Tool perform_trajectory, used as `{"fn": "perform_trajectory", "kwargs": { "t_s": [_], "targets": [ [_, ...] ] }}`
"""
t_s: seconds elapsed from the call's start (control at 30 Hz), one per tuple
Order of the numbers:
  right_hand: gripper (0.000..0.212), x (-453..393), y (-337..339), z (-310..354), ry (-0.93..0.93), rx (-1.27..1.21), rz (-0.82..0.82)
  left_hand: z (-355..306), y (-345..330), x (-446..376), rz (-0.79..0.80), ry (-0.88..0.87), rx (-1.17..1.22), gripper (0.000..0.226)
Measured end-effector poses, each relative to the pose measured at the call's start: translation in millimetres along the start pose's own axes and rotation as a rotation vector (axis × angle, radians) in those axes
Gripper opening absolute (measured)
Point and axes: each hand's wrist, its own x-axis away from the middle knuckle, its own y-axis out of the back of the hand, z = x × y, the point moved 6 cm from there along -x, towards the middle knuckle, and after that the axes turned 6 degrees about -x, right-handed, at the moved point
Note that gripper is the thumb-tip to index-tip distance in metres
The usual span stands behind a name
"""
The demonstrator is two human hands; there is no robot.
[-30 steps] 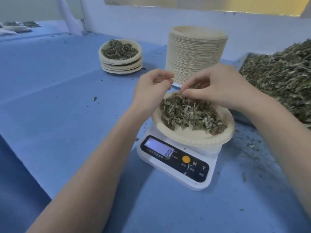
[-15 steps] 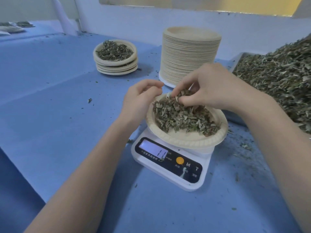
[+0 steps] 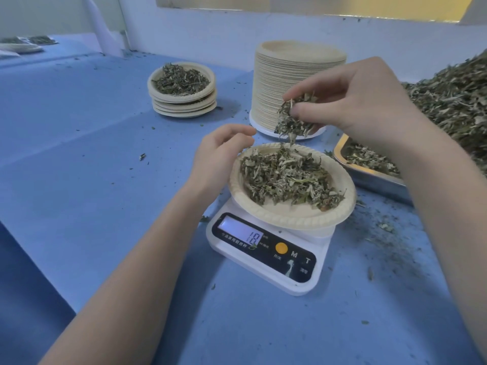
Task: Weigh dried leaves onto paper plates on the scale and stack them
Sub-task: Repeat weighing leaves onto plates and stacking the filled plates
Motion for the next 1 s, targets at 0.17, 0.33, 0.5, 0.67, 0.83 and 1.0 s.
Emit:
{"fn": "perform_trajectory", "kwargs": {
  "t_s": [0.17, 0.33, 0.5, 0.67, 0.83, 1.0],
  "targets": [
    [0.014, -0.5, 6.0, 0.8, 0.024, -0.017, -0.01, 1.5, 0.6, -0.7, -0.004, -0.013, 0.011, 0.017],
    [0.014, -2.0, 17.0, -5.9, 0.023, 0.043, -0.058, 2.4, 1.3, -1.4, -0.011, -0.016, 0.019, 0.018],
    [0.016, -9.5, 40.9, -28.9, -0.04, 0.478, -0.143, 3.2, 1.1, -1.8, -0.014, -0.017, 0.007, 0.018],
    [0.017, -12.9, 64.4, -64.4, -0.163, 0.754, -0.196, 3.9, 0.9, -2.9, -0.022, -0.019, 0.001, 0.02],
    [0.022, -5.6, 57.9, -86.3, -0.33, 0.816, 0.08, 5.9, -0.3, -4.3, -0.013, -0.02, -0.008, 0.019],
    [0.013, -5.4, 43.1, -69.5, -0.249, 0.574, 0.194, 8.7, -3.3, -4.6, 0.051, -0.011, -0.046, 0.038]
  ]
}}
